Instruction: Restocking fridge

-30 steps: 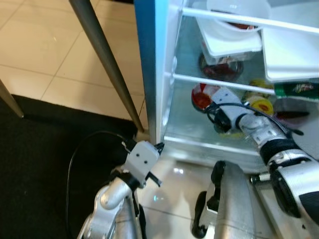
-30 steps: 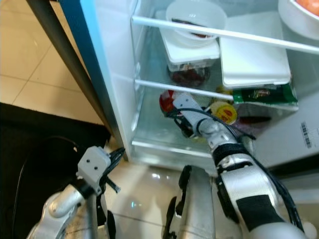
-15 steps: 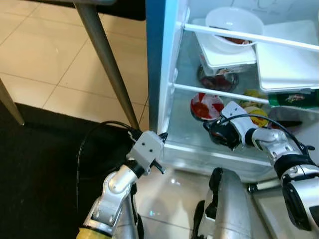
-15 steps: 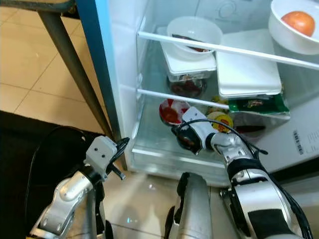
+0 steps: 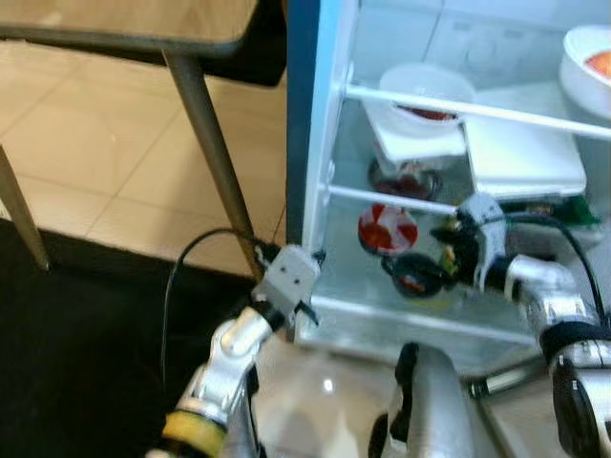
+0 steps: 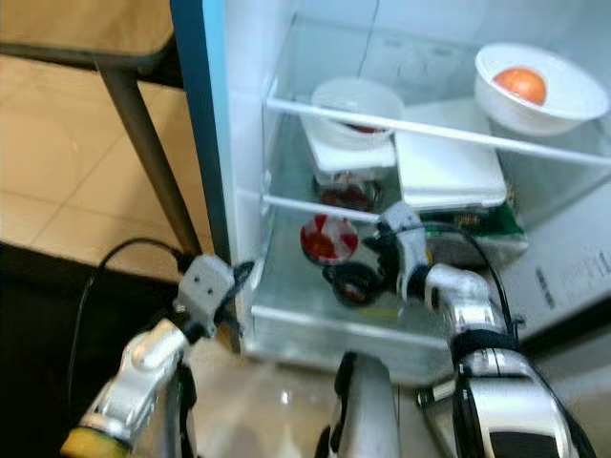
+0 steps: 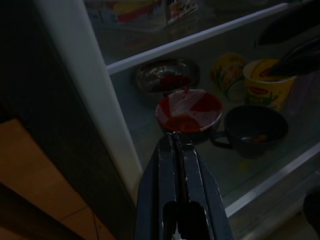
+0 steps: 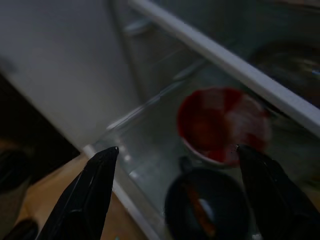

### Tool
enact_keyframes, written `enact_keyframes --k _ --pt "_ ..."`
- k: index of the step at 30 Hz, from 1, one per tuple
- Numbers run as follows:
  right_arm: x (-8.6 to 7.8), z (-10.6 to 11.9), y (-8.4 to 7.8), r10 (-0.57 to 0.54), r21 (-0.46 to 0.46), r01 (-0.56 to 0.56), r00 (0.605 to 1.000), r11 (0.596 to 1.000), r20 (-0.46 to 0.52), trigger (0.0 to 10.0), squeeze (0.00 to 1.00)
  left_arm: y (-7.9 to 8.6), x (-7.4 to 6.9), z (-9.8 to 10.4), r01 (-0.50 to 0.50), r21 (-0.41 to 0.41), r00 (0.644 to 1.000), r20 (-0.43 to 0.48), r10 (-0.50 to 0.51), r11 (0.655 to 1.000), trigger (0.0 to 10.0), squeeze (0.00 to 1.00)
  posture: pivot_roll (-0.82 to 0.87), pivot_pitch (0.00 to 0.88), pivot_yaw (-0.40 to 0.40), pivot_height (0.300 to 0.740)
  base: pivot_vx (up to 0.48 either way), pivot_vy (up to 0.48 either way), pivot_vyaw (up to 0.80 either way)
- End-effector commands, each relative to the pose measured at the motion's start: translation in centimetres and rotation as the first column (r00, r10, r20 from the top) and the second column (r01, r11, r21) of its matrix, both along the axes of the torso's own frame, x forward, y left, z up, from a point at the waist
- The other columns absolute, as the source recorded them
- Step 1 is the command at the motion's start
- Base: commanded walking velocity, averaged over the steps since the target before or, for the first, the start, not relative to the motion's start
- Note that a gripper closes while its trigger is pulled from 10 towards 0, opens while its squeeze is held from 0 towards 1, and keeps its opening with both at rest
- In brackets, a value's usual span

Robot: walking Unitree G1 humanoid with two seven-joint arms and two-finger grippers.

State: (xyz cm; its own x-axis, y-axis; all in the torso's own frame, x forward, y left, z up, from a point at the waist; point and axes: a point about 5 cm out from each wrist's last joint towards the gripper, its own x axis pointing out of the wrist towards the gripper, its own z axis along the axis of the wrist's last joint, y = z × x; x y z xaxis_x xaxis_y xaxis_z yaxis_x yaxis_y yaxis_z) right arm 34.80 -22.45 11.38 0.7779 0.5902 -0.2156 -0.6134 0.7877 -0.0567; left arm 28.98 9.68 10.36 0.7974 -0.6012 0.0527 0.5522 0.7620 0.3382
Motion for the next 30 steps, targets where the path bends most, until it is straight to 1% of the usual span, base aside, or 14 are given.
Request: enact_keyframes --k 1,3,5,6,7,8,9,10,12,15,17,18,25,30 --pt "-0.7 -0.7 -0.5 -0.092 0.05 0.089 0.994 0.995 0.064 10.0 0.0 -0.3 -0.4 -1.4 0.015 -0.004 0.999 -0.046 -0.016 1.0 10.0 0.0 0.09 0.047 -0.074 0.485 0.0 0.0 0.0" --pt "-1.4 -1.5 -1.0 -0.178 0.059 0.172 0.978 0.983 0.108 10.0 0.0 0.0 -0.4 -2.3 0.011 0.001 0.997 -0.078 -0.01 1.0 10.0 0.0 0.08 0.033 -0.072 0.485 0.0 0.0 0.0" --pt "-1.8 -2.2 -1.0 -0.178 0.061 0.174 0.981 0.983 0.075 10.0 0.0 0.2 -0.3 -2.7 0.006 0.002 0.996 -0.094 -0.006 1.0 10.0 0.0 0.07 0.025 -0.069 0.485 0.0 0.0 0.0" --pt "-2.1 -2.7 -1.0 -0.167 0.073 0.165 0.986 0.984 0.029 10.0 0.0 0.4 -0.3 -3.0 0.002 0.0 0.994 -0.109 -0.002 1.0 10.0 0.0 0.07 0.025 -0.069 0.485 0.0 0.0 0.0" --pt "-2.1 -2.7 -1.0 -0.167 0.073 0.165 0.986 0.984 0.029 10.0 0.0 0.4 -0.3 -3.0 0.002 0.0 0.994 -0.109 -0.002 1.0 10.0 0.0 0.07 0.025 -0.069 0.485 0.0 0.0 0.0" --pt "-2.4 -3.4 -0.7 -0.156 0.166 0.161 0.987 0.973 -0.038 10.0 0.0 0.6 -0.4 -3.9 -0.001 -0.002 0.988 -0.153 0.001 1.0 10.0 0.0 0.06 0.007 -0.068 0.485 0.0 0.0 0.0" --pt "-2.4 -3.4 -0.7 -0.156 0.166 0.161 0.987 0.973 -0.038 10.0 0.0 0.6 -0.4 -3.9 -0.001 -0.002 0.988 -0.153 0.001 1.0 10.0 0.0 0.06 0.007 -0.068 0.485 0.0 0.0 0.0" --pt "-2.6 -3.8 -0.4 -0.144 0.238 0.158 0.987 0.958 -0.072 10.0 0.0 0.8 -0.6 -4.6 0.0 -0.006 0.982 -0.189 -0.001 1.0 10.0 0.0 0.06 0.003 -0.068 0.485 0.0 0.0 0.0" --pt "-3.2 -4.7 0.4 -0.136 0.302 0.161 0.985 0.939 -0.102 10.0 0.0 1.1 -1.0 -5.9 0.009 -0.025 0.966 -0.26 -0.015 1.0 10.0 0.0 0.05 0.0 -0.068 0.495 0.0 0.0 0.0" --pt "-3.9 -6.1 1.8 -0.12 0.314 0.161 0.982 0.936 -0.144 10.0 0.0 1.7 -1.5 -7.3 -0.014 -0.063 0.945 -0.328 -0.008 0.998 10.0 0.0 0.05 0.0 -0.066 0.515 0.0 0.0 0.0" --pt "-3.9 -6.3 2.0 -0.117 0.317 0.16 0.982 0.935 -0.149 10.0 0.0 1.9 -1.6 -7.5 -0.021 -0.07 0.941 -0.339 -0.004 0.997 10.0 0.0 0.05 0.0 -0.066 0.52 0.0 0.0 0.0" --pt "-4.2 -6.9 2.5 -0.114 0.319 0.165 0.978 0.933 -0.173 10.0 0.0 2.4 -2.1 -8.5 -0.037 -0.066 0.923 -0.385 0.009 0.997 10.0 0.0 0.05 0.0 -0.07 0.53 0.0 0.0 0.0" --pt "-4.8 -7.9 3.1 -0.102 0.317 0.173 0.968 0.933 -0.227 10.0 0.0 3.6 -2.9 -10.0 -0.081 -0.039 0.894 -0.444 0.055 0.996 10.0 0.0 0.05 0.0 -0.082 0.545 0.0 0.0 0.0" --pt "-5.7 -9.1 2.5 -0.133 0.304 0.225 0.946 0.926 -0.297 10.0 0.0 5.8 -3.8 -11.4 -0.155 -0.008 0.855 -0.501 0.13 0.988 10.0 0.0 0.06 0.0 -0.085 0.57 0.0 0.0 0.0"
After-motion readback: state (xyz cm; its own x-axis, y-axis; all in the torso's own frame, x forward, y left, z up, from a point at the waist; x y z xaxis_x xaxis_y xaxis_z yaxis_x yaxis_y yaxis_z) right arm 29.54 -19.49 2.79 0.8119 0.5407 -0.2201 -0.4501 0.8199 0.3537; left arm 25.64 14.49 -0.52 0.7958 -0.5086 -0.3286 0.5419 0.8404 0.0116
